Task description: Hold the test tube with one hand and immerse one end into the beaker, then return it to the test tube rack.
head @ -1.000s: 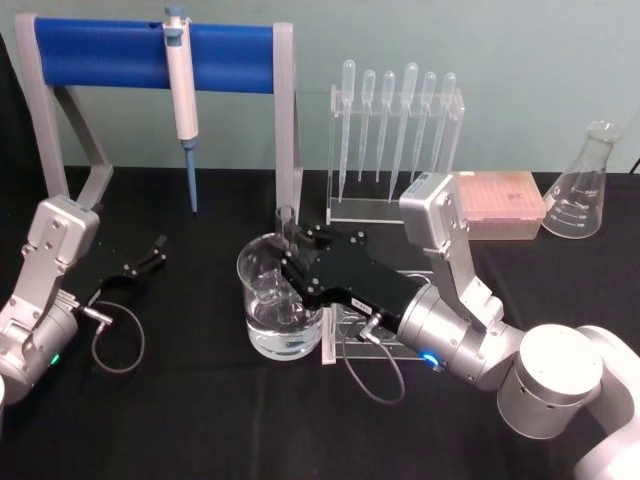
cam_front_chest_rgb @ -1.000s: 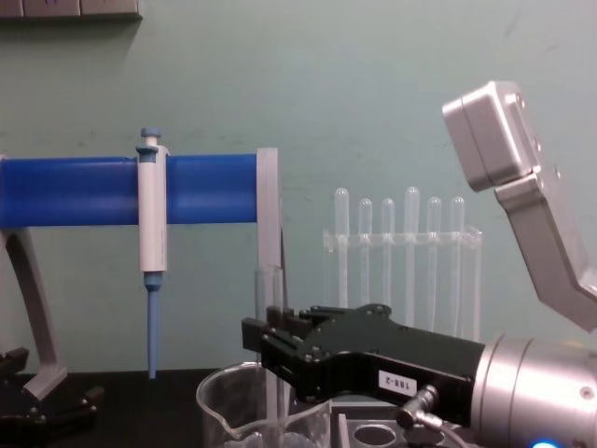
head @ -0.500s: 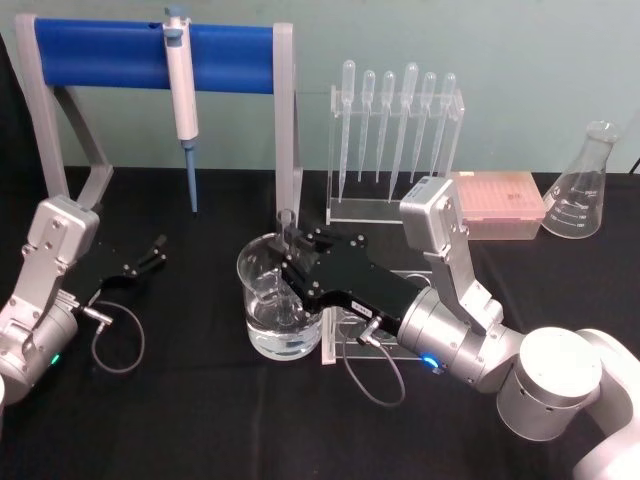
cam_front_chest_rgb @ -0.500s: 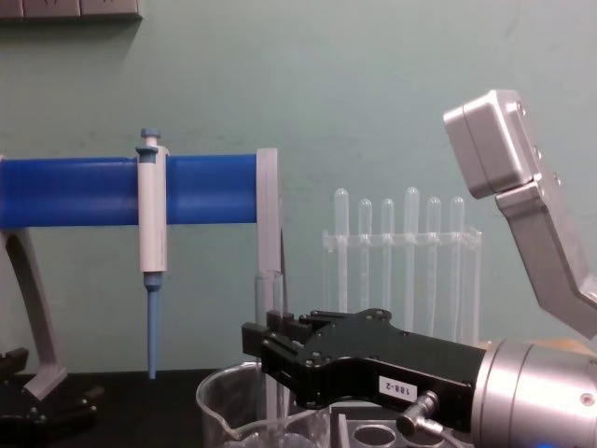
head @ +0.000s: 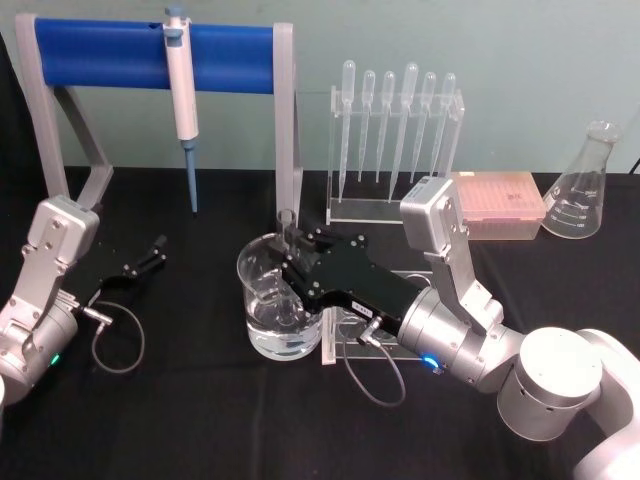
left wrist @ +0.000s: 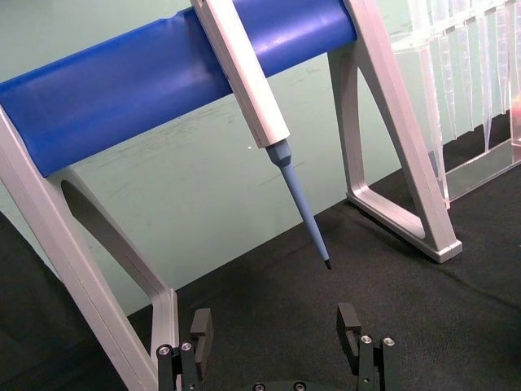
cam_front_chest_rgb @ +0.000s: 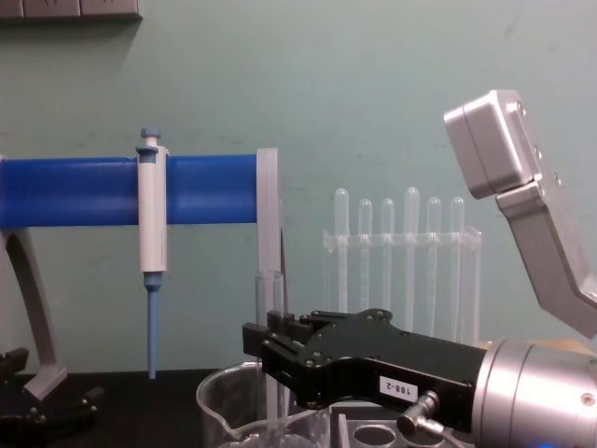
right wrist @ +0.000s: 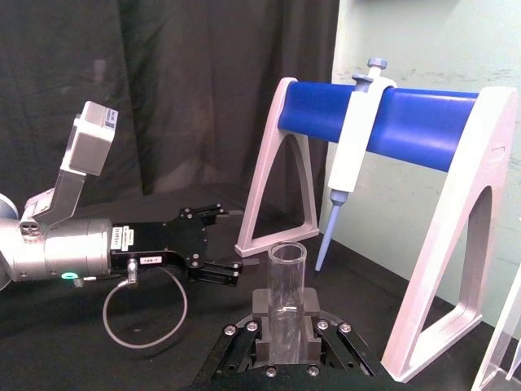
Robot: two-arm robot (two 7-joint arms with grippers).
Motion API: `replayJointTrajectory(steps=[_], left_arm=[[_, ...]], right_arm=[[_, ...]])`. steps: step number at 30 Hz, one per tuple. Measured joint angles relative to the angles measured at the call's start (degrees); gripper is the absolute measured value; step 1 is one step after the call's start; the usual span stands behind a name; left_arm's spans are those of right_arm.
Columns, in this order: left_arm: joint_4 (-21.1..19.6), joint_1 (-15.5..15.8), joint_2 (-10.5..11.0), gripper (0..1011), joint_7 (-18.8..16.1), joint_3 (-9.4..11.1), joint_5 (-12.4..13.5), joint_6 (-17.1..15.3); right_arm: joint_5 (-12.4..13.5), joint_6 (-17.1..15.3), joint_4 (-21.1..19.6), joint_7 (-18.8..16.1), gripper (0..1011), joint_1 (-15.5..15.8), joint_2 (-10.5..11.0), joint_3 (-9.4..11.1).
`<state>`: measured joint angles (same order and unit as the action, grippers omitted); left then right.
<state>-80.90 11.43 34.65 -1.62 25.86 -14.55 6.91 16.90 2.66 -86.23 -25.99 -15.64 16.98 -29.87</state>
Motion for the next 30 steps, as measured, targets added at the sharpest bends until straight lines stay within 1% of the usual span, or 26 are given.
replayJointTrajectory(steps=[30], left_arm=[[0.0, 0.0, 0.0, 1000, 0.0, 0.0, 0.0, 0.0]], right_arm=[[0.06, 0.0, -0.05, 0.1, 224, 0.0, 0.01, 0.0]])
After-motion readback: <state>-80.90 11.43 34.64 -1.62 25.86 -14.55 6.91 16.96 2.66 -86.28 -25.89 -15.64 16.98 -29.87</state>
